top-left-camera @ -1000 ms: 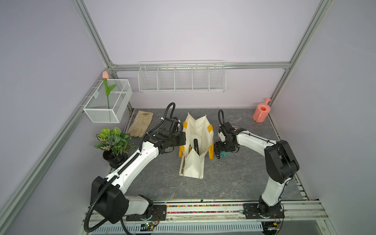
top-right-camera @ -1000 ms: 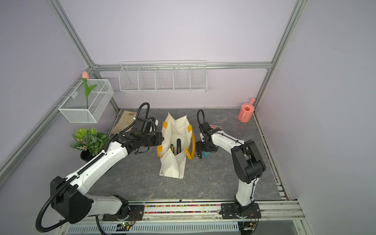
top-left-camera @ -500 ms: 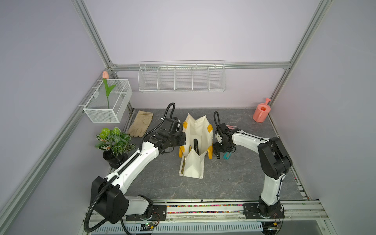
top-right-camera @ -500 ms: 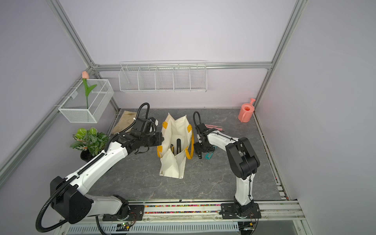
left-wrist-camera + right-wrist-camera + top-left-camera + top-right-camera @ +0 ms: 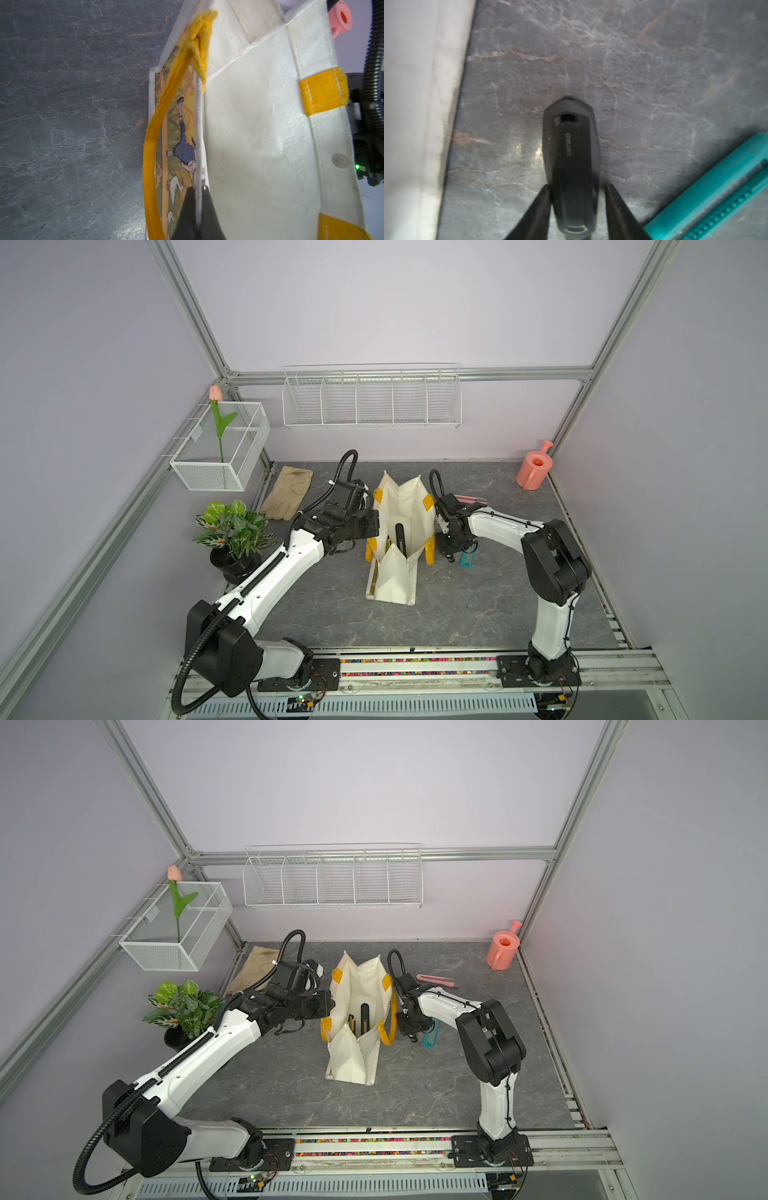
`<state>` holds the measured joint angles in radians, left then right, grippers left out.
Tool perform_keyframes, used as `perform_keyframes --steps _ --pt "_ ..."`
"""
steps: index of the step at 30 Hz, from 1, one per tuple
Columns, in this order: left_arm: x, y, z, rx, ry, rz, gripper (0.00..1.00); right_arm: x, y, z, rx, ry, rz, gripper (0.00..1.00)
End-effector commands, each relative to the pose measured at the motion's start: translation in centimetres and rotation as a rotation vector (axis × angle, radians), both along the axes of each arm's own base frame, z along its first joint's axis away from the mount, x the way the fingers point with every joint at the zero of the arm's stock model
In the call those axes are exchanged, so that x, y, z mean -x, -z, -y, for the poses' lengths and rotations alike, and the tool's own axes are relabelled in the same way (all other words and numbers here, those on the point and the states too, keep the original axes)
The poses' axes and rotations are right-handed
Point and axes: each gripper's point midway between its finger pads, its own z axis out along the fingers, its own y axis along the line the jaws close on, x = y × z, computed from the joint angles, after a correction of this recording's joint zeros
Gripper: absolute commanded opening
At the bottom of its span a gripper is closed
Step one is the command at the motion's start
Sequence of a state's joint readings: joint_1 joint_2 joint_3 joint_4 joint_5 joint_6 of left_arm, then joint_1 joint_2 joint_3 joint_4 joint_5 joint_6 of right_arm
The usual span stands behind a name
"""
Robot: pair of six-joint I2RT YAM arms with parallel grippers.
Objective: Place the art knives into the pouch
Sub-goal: Pick up the utility knife at the center of the board.
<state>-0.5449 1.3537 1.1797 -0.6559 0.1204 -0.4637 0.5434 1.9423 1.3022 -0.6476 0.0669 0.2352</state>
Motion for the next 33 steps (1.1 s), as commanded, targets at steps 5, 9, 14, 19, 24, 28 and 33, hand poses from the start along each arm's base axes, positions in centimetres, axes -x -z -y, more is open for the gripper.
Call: perform_keyframes --steps 5,9,14,19,24,28,33 --pt "0.2 -0.2 -0.3 0.006 -0.013 -0.004 0.00 1.2 0.9 1.5 0.047 0.031 -0.052 0.20" --pt "0.2 -0.3 -0.4 0.002 -0.012 -0.001 0.00 1.3 -0.4 2.5 0.042 0.054 -0.027 0.15" --pt "0.1 -0.4 -0.1 0.012 -0.006 -0.002 0.00 1.5 -2.4 3.5 0.019 0.088 0.019 0.10" --pt "0.1 -0.4 0.1 0.019 0.002 -0.002 0.00 1.1 -4.0 4.3 0.042 0.108 0.054 0.07" --pt "0.1 -0.5 -0.1 0.015 -0.003 0.001 0.00 0.1 -6.7 4.5 0.027 0.152 0.120 0.07" --pt "0.1 -0.4 -0.1 0.015 -0.002 0.003 0.00 0.2 -9.1 4.8 0.018 0.172 0.242 0.07" --pt "0.0 -0.5 0.1 0.020 0.002 0.004 0.00 1.6 -11.3 6.3 0.020 0.186 0.246 0.07"
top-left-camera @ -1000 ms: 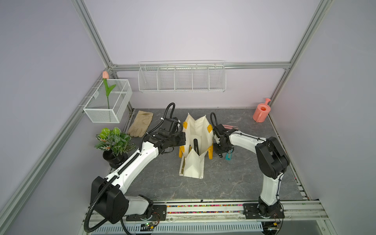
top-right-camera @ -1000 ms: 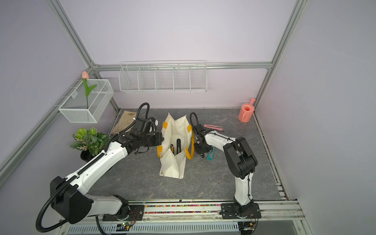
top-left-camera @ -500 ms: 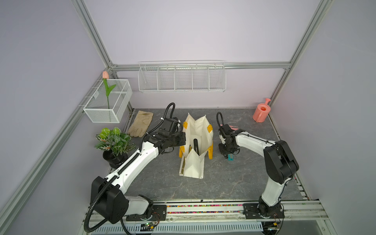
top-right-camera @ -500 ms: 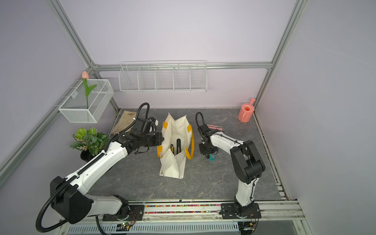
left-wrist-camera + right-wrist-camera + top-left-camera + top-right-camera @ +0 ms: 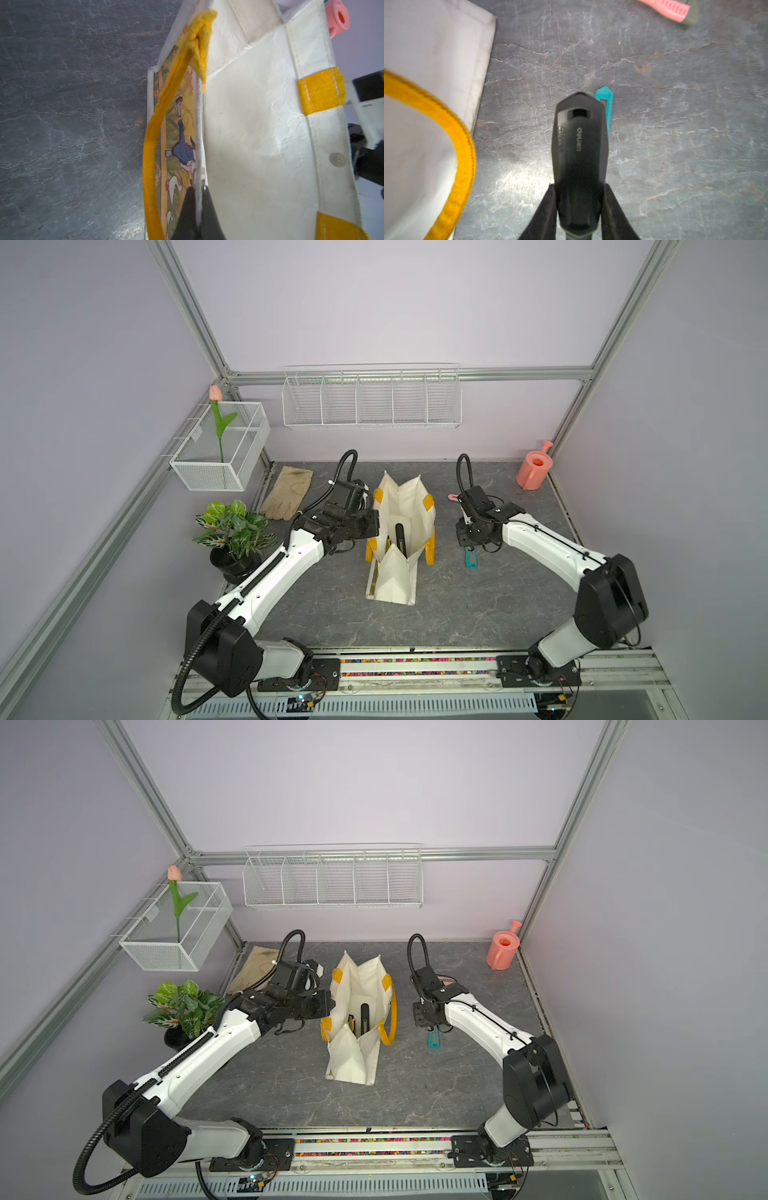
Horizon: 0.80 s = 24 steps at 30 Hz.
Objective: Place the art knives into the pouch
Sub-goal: Pick up the utility knife at the center of the board, then place the utility knife in the pouch.
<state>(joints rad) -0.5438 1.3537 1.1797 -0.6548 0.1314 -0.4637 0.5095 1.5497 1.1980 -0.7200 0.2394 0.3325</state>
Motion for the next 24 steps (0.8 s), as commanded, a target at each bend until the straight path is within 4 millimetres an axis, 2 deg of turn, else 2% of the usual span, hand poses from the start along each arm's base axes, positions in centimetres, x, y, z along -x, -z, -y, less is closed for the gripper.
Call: perform_keyframes --steps 1,5,8,12,15,18,20,24 --pt "-0.1 -0.5 0.0 0.014 -0.004 0.008 0.00 1.0 -1.1 0.7 0.004 -0.006 -0.018 0.07" --pt "-0.2 -0.3 0.4 0.019 0.012 0.001 0.00 0.8 -5.1 -0.7 -0.096 -0.041 0.120 0.07" --pt "-0.2 -0.2 0.4 0.021 0.013 0.000 0.00 0.6 -8.6 -1.2 -0.068 -0.046 0.172 0.07" --pt "-0.3 -0.2 0.4 0.020 0.011 0.002 0.00 0.4 -13.3 -4.3 -0.095 -0.118 0.245 0.07" --pt "-0.3 -0.3 0.5 0.020 0.014 0.001 0.00 0.3 -15.9 -6.5 -0.136 -0.163 0.276 0.07" --pt "-0.3 -0.3 0.5 0.023 0.015 0.002 0.00 0.0 -17.5 -8.7 -0.200 -0.197 0.295 0.07" --pt "-0.3 -0.3 0.6 0.024 0.017 0.002 0.00 -0.1 -17.9 -10.3 -0.236 -0.224 0.295 0.07" --pt "-0.3 -0.6 0.7 0.025 0.023 0.004 0.00 -0.4 -16.8 -14.1 -0.257 -0.286 0.265 0.07"
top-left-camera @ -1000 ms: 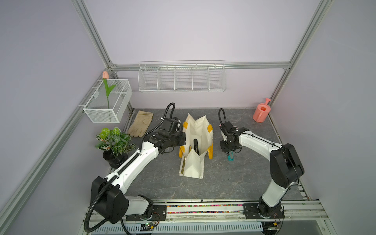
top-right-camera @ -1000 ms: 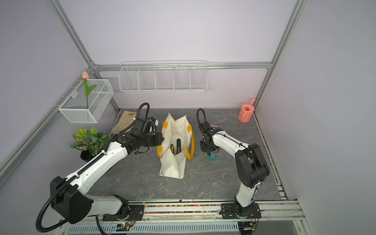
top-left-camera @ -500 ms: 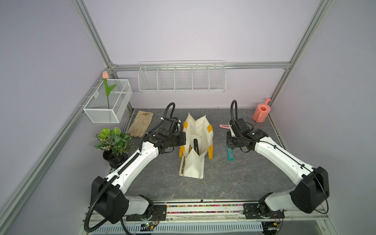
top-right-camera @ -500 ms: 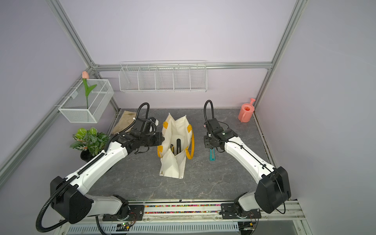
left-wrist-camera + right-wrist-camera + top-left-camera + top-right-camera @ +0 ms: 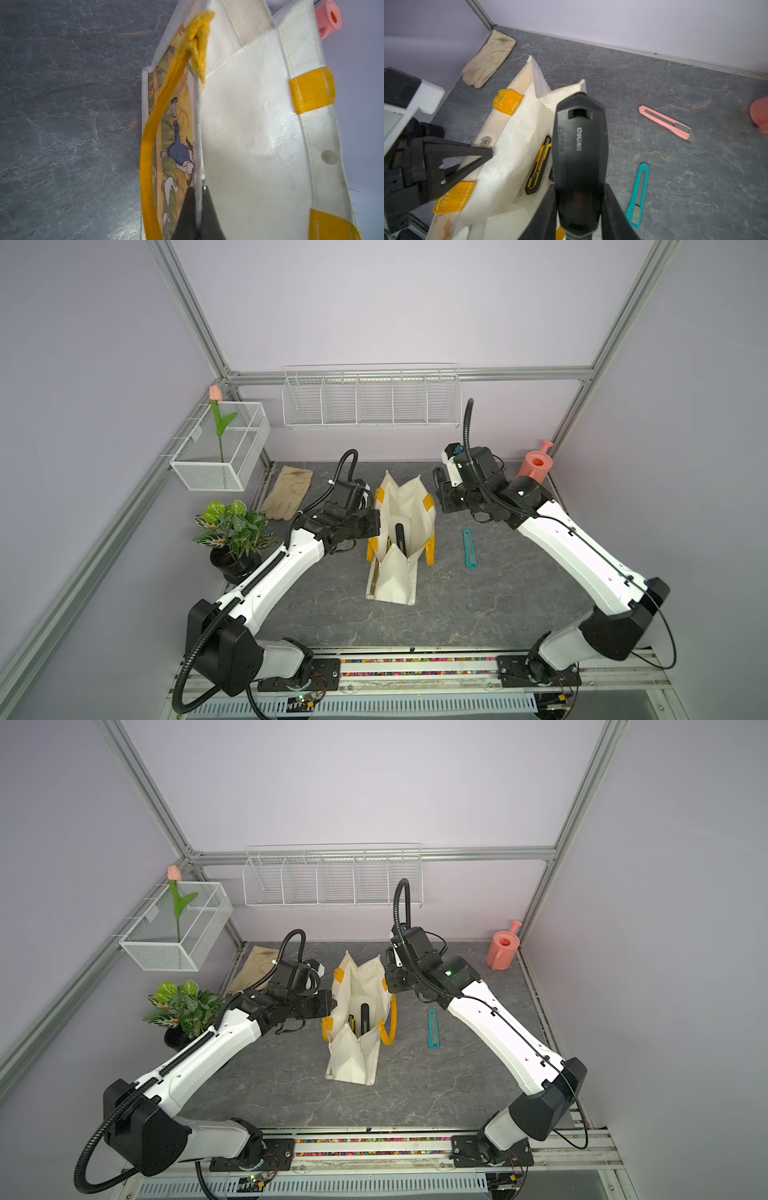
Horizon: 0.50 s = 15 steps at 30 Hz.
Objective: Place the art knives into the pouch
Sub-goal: Place the utility knife in the pouch.
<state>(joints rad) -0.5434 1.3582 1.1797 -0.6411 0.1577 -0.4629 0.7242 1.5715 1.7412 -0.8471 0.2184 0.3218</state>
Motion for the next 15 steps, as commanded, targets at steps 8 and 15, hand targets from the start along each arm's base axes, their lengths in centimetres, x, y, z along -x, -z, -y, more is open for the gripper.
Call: perform_keyframes --steps 8,15 --pt "0.0 -0.8 0.0 0.003 0.005 0.009 0.00 0.1 6.3 -8.6 0.032 -0.149 -0.126 0.07" --pt "0.1 -1.1 0.0 0.010 0.012 0.016 0.00 0.4 11.5 -10.4 0.079 -0.161 -0.224 0.07"
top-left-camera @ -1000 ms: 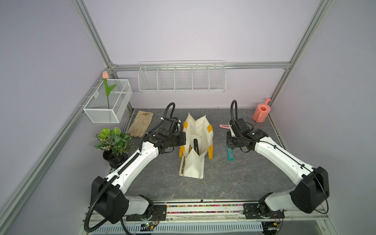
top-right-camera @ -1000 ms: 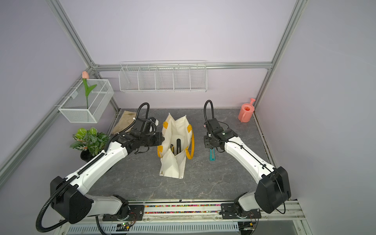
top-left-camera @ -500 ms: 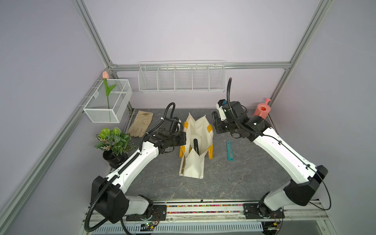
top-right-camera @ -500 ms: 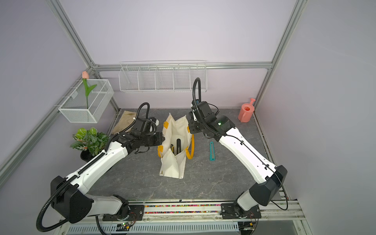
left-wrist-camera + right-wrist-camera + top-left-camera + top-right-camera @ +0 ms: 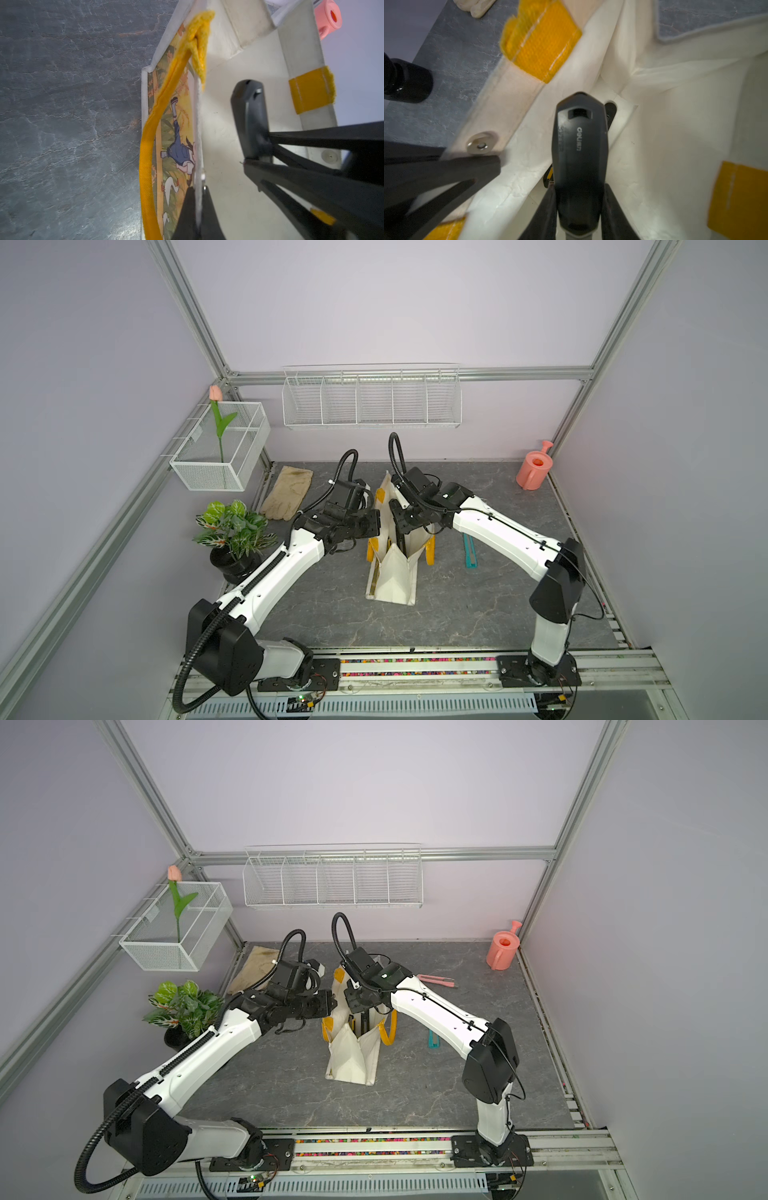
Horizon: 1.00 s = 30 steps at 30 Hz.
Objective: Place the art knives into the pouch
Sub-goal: Place the utility knife in the pouch.
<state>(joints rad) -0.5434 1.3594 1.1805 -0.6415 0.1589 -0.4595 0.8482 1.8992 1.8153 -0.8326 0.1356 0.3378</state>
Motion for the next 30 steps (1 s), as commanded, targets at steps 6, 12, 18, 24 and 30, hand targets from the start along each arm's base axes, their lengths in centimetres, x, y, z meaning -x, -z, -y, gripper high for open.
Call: perform_keyframes --steps 6,12,18,24,30 --pt "0.1 -1.3 -0.1 0.011 0.007 0.020 0.00 0.1 4.3 -2.0 0.003 -0.014 -0.092 0.07" --pt "0.2 -0.9 -0.1 0.011 0.007 0.014 0.00 0.8 8.1 -1.5 0.082 -0.015 -0.175 0.07" --pt "0.1 -0.7 0.0 0.014 0.007 0.010 0.00 1.2 10.4 -1.2 0.144 -0.024 -0.240 0.07" --pt "0.3 -0.8 -0.2 0.009 0.004 0.016 0.00 1.7 12.3 -1.2 0.161 -0.026 -0.287 0.08" --pt "0.3 -0.3 -0.1 0.010 0.002 0.007 0.00 1.7 11.4 -1.2 0.149 -0.027 -0.264 0.27"
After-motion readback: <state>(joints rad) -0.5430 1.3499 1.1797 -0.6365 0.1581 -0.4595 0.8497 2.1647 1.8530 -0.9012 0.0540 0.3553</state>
